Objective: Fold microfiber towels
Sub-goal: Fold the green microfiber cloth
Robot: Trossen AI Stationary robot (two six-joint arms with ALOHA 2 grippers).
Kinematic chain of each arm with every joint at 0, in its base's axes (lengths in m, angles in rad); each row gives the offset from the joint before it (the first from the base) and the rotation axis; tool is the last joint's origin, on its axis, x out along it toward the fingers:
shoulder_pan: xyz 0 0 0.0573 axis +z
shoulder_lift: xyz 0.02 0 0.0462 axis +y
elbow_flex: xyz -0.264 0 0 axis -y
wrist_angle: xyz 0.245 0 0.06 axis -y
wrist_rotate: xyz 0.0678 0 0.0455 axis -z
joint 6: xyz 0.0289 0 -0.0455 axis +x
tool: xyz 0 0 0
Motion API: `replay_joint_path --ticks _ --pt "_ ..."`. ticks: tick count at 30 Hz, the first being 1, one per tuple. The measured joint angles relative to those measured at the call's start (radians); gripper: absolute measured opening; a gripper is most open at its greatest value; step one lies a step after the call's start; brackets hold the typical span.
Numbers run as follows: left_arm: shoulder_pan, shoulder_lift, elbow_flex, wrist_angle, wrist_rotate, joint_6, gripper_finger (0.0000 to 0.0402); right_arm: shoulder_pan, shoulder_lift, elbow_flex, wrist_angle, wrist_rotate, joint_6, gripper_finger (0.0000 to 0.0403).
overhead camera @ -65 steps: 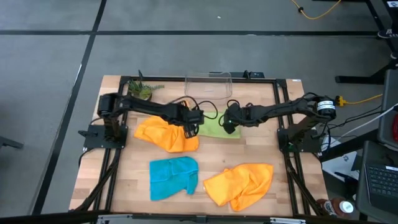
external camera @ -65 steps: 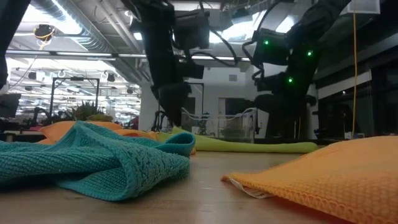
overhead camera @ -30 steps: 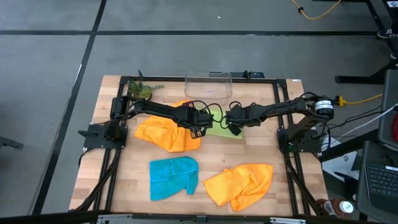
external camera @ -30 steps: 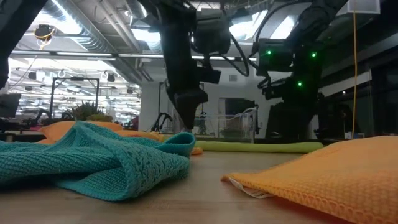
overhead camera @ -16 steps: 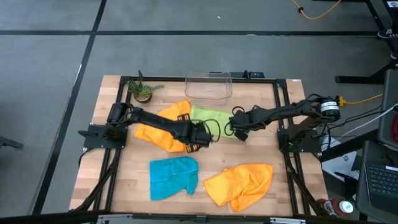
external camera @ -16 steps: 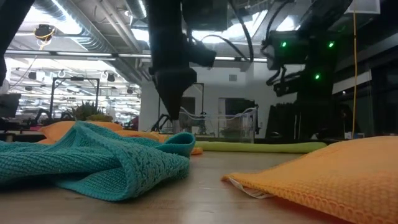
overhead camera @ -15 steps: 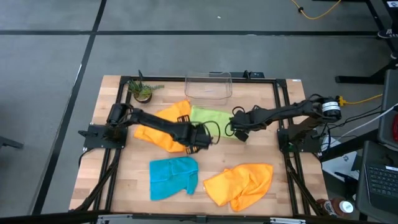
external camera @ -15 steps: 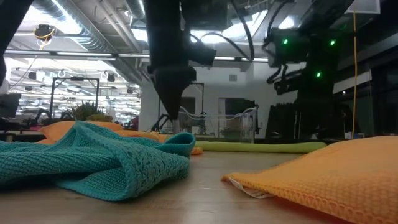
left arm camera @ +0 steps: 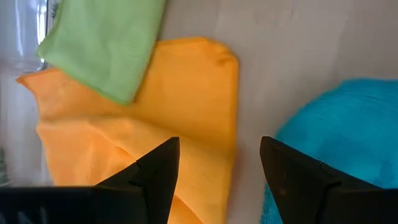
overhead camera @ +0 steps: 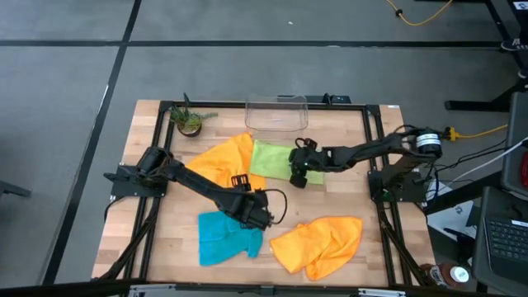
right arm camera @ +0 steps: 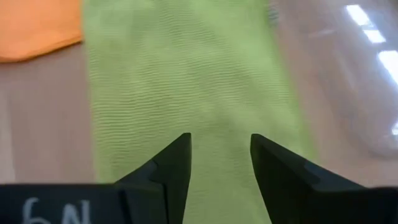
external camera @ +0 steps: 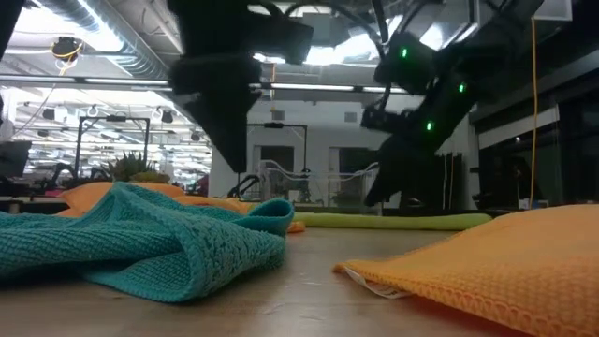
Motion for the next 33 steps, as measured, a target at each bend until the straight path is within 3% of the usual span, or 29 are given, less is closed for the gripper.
replay_joint_path --ticks 4,7,13,16,21,29,33 --pt "-0.021 0.000 0.000 0.000 -0.032 -0.009 0.0218 -0.023 0.074 -0.021 0.074 -0.051 0.046 0.0168" --pt "-0.031 0.000 0.000 -0.006 -0.052 -0.020 0.0218 -0.018 0.095 -0.052 0.100 -0.031 0.217 0.0168" --pt "-0.034 -0.001 0.000 -0.023 -0.103 -0.021 0.0218 0.107 0.092 -0.106 0.104 0.182 0.619 0.0164" --pt "-0.030 -0.001 0.000 -0.032 -0.108 -0.021 0.0218 0.195 0.097 -0.105 0.081 0.268 0.744 0.0157" --pt "-0.031 -0.001 0.000 -0.035 -0.108 -0.025 0.0218 0.318 0.092 -0.100 0.056 0.301 0.883 0.0150" --pt "-0.031 -0.001 0.000 -0.037 -0.109 -0.112 0.0218 0.486 0.095 -0.102 0.011 0.441 1.354 0.0148" --pt "-0.031 -0.002 0.000 -0.037 -0.112 -0.127 0.0218 0.553 0.099 -0.105 0.059 0.511 1.408 0.0148"
